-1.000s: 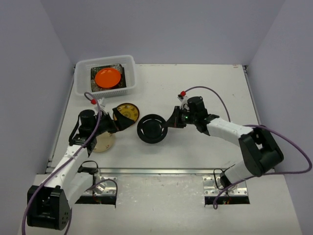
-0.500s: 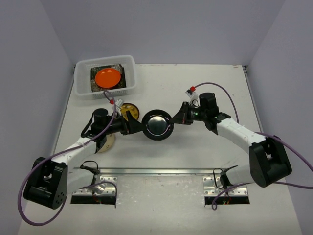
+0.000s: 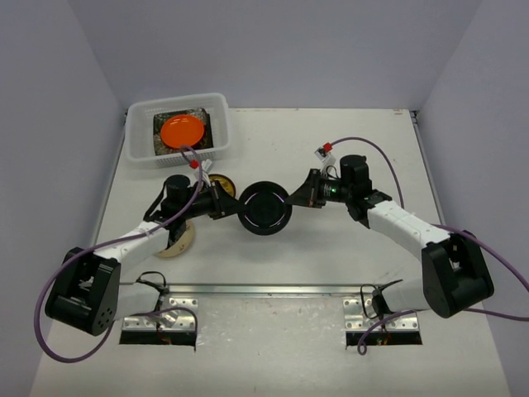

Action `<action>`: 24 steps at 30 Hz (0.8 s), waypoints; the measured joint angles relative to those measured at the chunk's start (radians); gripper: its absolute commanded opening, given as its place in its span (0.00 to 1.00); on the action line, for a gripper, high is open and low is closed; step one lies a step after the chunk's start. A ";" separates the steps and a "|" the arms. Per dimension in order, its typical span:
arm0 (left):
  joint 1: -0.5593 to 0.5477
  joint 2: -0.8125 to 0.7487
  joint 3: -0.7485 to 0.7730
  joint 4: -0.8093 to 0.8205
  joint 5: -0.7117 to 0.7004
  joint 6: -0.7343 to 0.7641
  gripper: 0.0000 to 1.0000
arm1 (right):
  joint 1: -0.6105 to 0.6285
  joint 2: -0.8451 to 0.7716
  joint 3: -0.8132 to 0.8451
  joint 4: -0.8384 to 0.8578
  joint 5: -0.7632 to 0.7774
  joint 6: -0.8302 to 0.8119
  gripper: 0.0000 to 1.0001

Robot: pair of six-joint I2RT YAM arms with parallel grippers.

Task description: Place the plates into the plastic bin on the countertop

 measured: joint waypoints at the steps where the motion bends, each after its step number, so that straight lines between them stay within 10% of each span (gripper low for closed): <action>1: -0.003 0.011 0.007 -0.004 -0.011 -0.002 0.00 | -0.002 0.000 -0.001 0.005 -0.001 0.000 0.25; 3: -0.009 0.018 0.018 -0.013 -0.028 -0.004 0.00 | -0.006 -0.001 -0.002 0.009 0.000 0.001 0.88; 5: -0.012 0.016 0.046 -0.063 -0.070 0.000 0.00 | -0.012 -0.003 -0.002 0.007 0.004 0.003 0.97; 16: 0.393 0.023 0.398 -0.318 -0.547 -0.066 0.00 | -0.088 -0.135 -0.055 -0.163 0.183 -0.081 0.99; 24: 0.512 0.558 0.860 -0.418 -0.613 -0.123 0.02 | -0.088 -0.173 -0.133 -0.204 0.194 -0.109 0.99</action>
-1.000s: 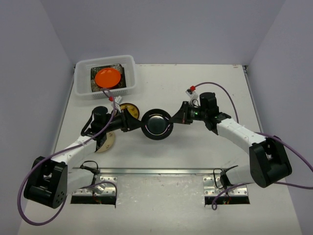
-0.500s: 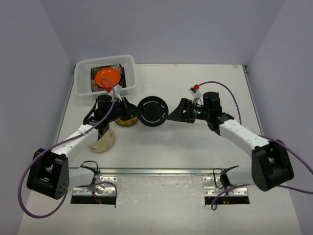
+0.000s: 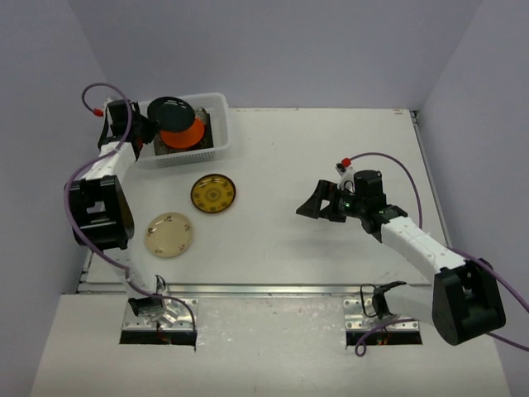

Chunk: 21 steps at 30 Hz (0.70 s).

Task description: Place the plates into the plastic bin on the countertop

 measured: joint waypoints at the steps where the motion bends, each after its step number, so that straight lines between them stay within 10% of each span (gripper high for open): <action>1: 0.002 0.066 0.057 -0.028 0.004 0.003 0.06 | 0.000 -0.005 -0.005 -0.001 -0.001 -0.005 0.99; 3: 0.002 0.153 0.124 -0.064 0.010 0.015 0.13 | 0.000 -0.008 -0.007 -0.001 -0.002 -0.011 0.99; 11: 0.002 0.267 0.269 -0.185 0.049 0.067 0.98 | 0.021 0.057 -0.005 0.028 -0.044 -0.024 0.99; 21: 0.000 0.288 0.365 -0.267 0.124 0.137 1.00 | 0.259 0.546 0.235 0.118 0.041 0.055 0.99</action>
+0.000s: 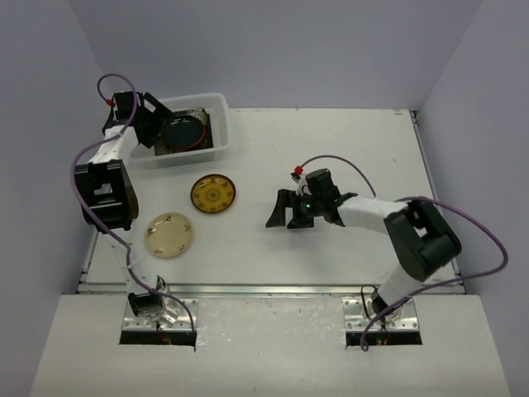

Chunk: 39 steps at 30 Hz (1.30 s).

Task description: Place the plates into the plastic bin on the countertop

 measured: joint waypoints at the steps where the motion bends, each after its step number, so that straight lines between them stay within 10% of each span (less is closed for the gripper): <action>1: 0.000 0.018 0.030 -0.009 0.013 0.005 1.00 | 0.009 0.047 0.038 0.012 0.004 0.021 0.99; 7: 0.000 0.015 0.036 -0.068 0.062 0.027 1.00 | 0.045 0.313 0.325 0.111 0.027 0.149 0.96; 14: -0.022 -0.735 -0.652 0.062 0.064 0.014 1.00 | 0.055 0.551 0.613 0.157 0.052 0.267 0.53; 20: -0.037 -1.260 -0.937 0.228 0.114 0.059 1.00 | 0.058 0.665 0.728 0.165 0.045 0.318 0.00; 30: -0.067 -1.227 -1.125 0.103 0.252 0.196 1.00 | 0.061 0.487 0.430 0.239 0.094 0.327 0.00; 39: -0.416 -1.074 -1.196 0.261 0.255 0.152 0.96 | -0.016 -0.027 0.037 0.139 0.079 0.098 0.00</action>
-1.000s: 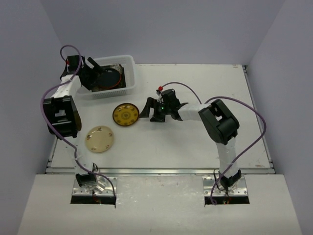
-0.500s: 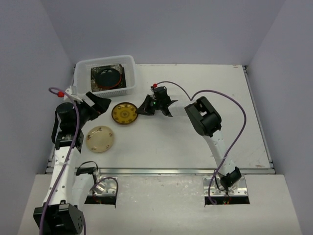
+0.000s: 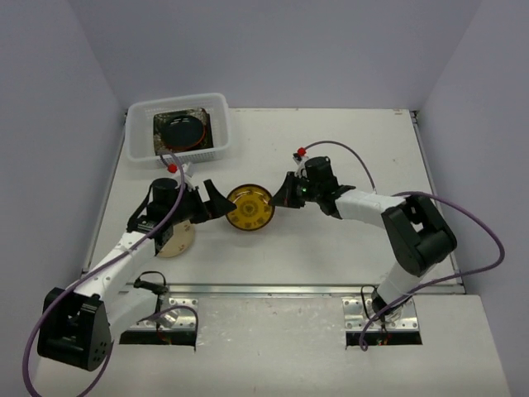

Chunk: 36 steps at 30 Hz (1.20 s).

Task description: Place the plates into the plastic bin on the countertop

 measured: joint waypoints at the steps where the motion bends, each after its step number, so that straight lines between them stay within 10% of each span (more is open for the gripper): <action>1: -0.012 0.019 -0.001 0.012 -0.003 -0.005 0.95 | -0.028 -0.028 -0.019 0.019 -0.038 -0.007 0.00; 5: -0.047 0.080 0.004 0.064 -0.014 -0.015 0.85 | -0.113 -0.072 -0.072 0.068 -0.150 -0.020 0.00; 15: -0.138 0.183 0.045 0.177 -0.002 -0.039 0.00 | -0.114 -0.079 -0.133 0.170 -0.325 0.003 0.00; 18: -0.139 0.192 0.046 0.182 -0.024 -0.046 0.00 | -0.120 -0.087 -0.136 0.186 -0.339 0.005 0.11; 20: -0.139 0.192 0.052 0.181 -0.028 -0.045 0.00 | -0.122 -0.091 -0.140 0.188 -0.338 0.012 0.70; 23: -0.146 0.192 0.084 0.148 -0.054 -0.036 0.00 | -0.126 -0.103 -0.156 0.203 -0.332 0.021 0.99; 36: 0.371 0.254 0.330 0.075 -0.436 -0.181 0.00 | -0.216 -0.381 -0.438 0.086 -0.149 -0.019 0.99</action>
